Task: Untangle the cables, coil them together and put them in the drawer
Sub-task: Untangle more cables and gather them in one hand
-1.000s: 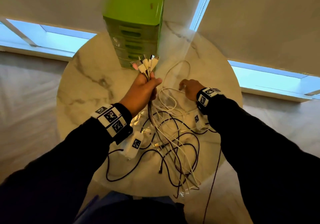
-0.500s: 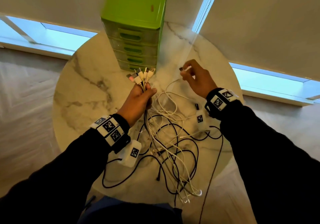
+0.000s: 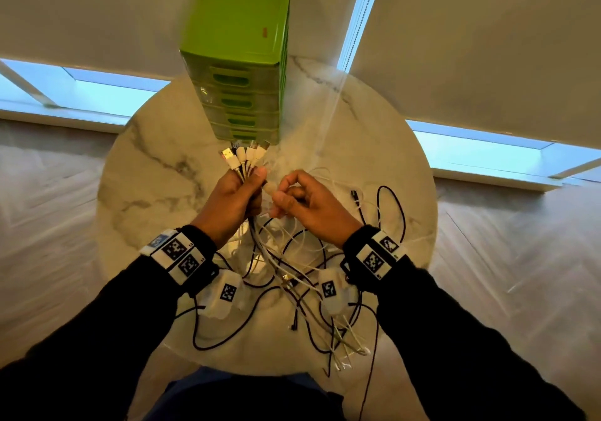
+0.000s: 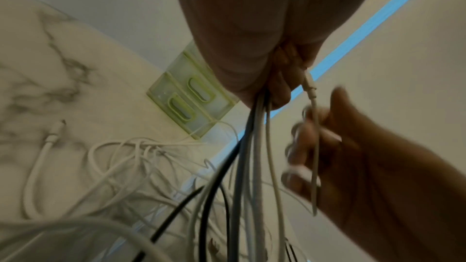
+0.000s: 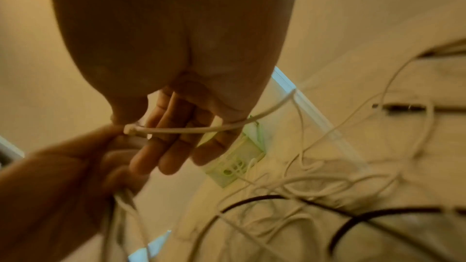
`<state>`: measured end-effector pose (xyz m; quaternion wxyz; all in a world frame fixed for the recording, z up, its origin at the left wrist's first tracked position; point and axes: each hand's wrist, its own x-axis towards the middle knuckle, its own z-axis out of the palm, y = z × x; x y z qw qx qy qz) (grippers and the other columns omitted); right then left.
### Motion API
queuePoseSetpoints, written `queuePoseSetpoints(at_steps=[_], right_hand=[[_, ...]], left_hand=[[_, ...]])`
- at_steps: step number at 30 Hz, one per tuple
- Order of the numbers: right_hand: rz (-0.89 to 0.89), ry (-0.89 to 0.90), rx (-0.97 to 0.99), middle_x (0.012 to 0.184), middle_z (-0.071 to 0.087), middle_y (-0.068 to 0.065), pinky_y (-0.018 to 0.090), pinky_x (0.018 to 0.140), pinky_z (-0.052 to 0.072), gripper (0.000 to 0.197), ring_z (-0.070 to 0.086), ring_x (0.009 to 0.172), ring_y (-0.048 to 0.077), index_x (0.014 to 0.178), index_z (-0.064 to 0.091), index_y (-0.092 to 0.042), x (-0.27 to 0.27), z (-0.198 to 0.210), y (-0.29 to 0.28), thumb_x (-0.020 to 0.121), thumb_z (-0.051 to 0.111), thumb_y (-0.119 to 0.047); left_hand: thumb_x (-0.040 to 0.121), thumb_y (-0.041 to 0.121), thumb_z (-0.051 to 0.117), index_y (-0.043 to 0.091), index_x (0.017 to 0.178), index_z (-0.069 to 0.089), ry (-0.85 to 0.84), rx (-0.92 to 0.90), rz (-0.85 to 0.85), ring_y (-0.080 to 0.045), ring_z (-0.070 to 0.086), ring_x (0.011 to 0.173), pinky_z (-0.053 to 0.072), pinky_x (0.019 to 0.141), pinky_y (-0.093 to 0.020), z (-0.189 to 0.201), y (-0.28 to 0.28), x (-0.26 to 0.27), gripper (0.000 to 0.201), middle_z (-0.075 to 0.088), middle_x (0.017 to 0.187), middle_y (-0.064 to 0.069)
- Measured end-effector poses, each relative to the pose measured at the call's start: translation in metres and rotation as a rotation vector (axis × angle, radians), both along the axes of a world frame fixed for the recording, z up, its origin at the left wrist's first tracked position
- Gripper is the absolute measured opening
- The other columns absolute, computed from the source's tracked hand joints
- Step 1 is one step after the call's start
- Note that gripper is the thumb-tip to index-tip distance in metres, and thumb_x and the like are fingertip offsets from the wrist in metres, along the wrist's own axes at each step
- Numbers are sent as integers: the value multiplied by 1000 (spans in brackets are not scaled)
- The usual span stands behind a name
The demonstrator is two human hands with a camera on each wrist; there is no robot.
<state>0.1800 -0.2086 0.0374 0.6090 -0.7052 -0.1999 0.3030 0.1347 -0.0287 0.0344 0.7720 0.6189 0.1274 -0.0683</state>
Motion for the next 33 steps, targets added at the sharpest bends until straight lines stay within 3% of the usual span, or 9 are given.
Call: queuePoseSetpoints(at_steps=[4, 7, 10, 16, 21, 24, 26, 28, 33], right_hand=[[136, -279, -307, 77, 65, -1, 24, 71, 47, 20, 60, 71, 7, 101, 54, -11, -12, -5, -18, 107, 45, -27], [-51, -365, -323, 71, 55, -8, 31, 64, 44, 18, 50, 63, 10, 99, 53, -16, -24, -5, -18, 107, 44, -29], [-251, -388, -237, 67, 52, -8, 25, 59, 41, 17, 47, 60, 7, 100, 53, -18, -35, 8, -9, 106, 45, -31], [-172, -461, -239, 72, 57, -3, 36, 62, 45, 13, 53, 64, 13, 102, 54, -19, -59, 29, 14, 106, 45, -28], [-133, -445, -228, 72, 56, -11, 22, 62, 44, 10, 53, 62, 2, 101, 52, -22, -76, 34, 22, 107, 44, -25], [-13, -416, -348, 79, 63, -7, 30, 73, 49, 11, 62, 73, 11, 105, 48, -24, -84, 31, 24, 107, 41, -33], [155, -542, -617, 86, 63, -6, 42, 97, 39, 18, 63, 88, 19, 101, 44, -28, -84, 23, 21, 107, 34, -40], [267, -616, -831, 93, 60, -8, 46, 106, 22, 32, 61, 100, 19, 101, 47, -28, -79, 17, 13, 107, 23, -48], [343, -285, -816, 73, 58, -6, 39, 90, 42, 47, 56, 75, 17, 73, 48, -31, -75, -4, -27, 106, 23, -52]], left_hand=[[109, 24, 42, 23, 75, 42, 8, -85, 147, -13, 13, 55, 18, 47, -23, 7, 14, -3, 34, 20, 62, 6], [107, 25, 47, 24, 78, 43, 56, -197, 287, -9, 18, 54, 20, 51, -24, 11, 9, -6, 29, 24, 61, 7], [101, 24, 57, 27, 79, 41, 38, -306, 358, -6, 24, 53, 24, 52, -21, 16, -1, -9, 28, 30, 63, 10], [88, 41, 73, 28, 84, 46, -107, -90, 126, -7, 32, 57, 28, 56, -25, 30, -16, -28, 31, 36, 66, 11], [102, 50, 46, 20, 90, 52, -31, 11, 112, -11, 48, 67, 44, 67, -31, 32, -16, -38, 33, 47, 69, 6], [103, 57, 36, 6, 104, 56, 13, 197, 97, -11, 54, 73, 48, 77, -36, 26, -9, -43, 55, 54, 76, 5], [106, 52, 33, 2, 98, 53, -43, 97, 148, -5, 43, 60, 39, 65, -28, 26, -2, -42, 54, 46, 66, 12], [108, 48, 32, 17, 82, 48, -94, -12, 230, -6, 35, 56, 30, 59, -28, 30, 6, -39, 43, 40, 62, 12], [107, 49, 32, 23, 77, 44, -129, -296, 437, -11, 51, 55, 50, 60, -30, 58, 50, -25, 42, 49, 63, 9]])
